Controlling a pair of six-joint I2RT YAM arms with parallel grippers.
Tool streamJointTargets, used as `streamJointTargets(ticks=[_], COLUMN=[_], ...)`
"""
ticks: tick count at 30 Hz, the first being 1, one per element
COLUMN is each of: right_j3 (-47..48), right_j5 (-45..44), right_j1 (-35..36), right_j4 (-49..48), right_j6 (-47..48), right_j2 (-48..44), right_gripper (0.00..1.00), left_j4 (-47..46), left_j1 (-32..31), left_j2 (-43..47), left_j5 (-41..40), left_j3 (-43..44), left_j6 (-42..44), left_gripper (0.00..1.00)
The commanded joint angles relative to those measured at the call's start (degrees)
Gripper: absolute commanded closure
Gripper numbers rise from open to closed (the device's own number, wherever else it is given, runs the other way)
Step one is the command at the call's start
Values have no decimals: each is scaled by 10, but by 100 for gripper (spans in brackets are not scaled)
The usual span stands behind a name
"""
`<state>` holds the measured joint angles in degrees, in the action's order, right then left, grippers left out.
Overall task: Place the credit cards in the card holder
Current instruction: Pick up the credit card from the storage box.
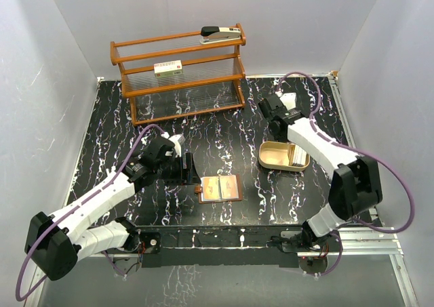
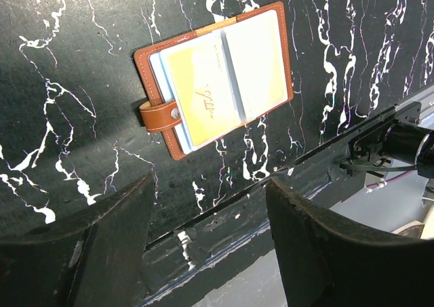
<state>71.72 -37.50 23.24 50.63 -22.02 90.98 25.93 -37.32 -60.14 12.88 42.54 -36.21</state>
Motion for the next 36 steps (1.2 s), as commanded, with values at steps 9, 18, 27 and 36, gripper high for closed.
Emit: streamJointTargets(ticks=[9, 18, 27, 36], right_j3=[8, -64, -185, -297], right_j5=[178, 303, 393, 456], right_j1=[80, 182, 192, 193], right_j4=[-18, -155, -320, -501], right_j6=[-73, -160, -258, -395], right_j2=[-144, -203, -340, -436], right_gripper=[100, 100, 100, 100], left_j4=[-67, -147, -296, -412], left_j1=[-2, -2, -2, -2], left_j2=[71, 64, 130, 122], left_j5=[20, 84, 95, 135], left_j3=[-11, -23, -98, -100], left_j6=[-6, -131, -281, -312], left_gripper=[36, 37, 35, 31])
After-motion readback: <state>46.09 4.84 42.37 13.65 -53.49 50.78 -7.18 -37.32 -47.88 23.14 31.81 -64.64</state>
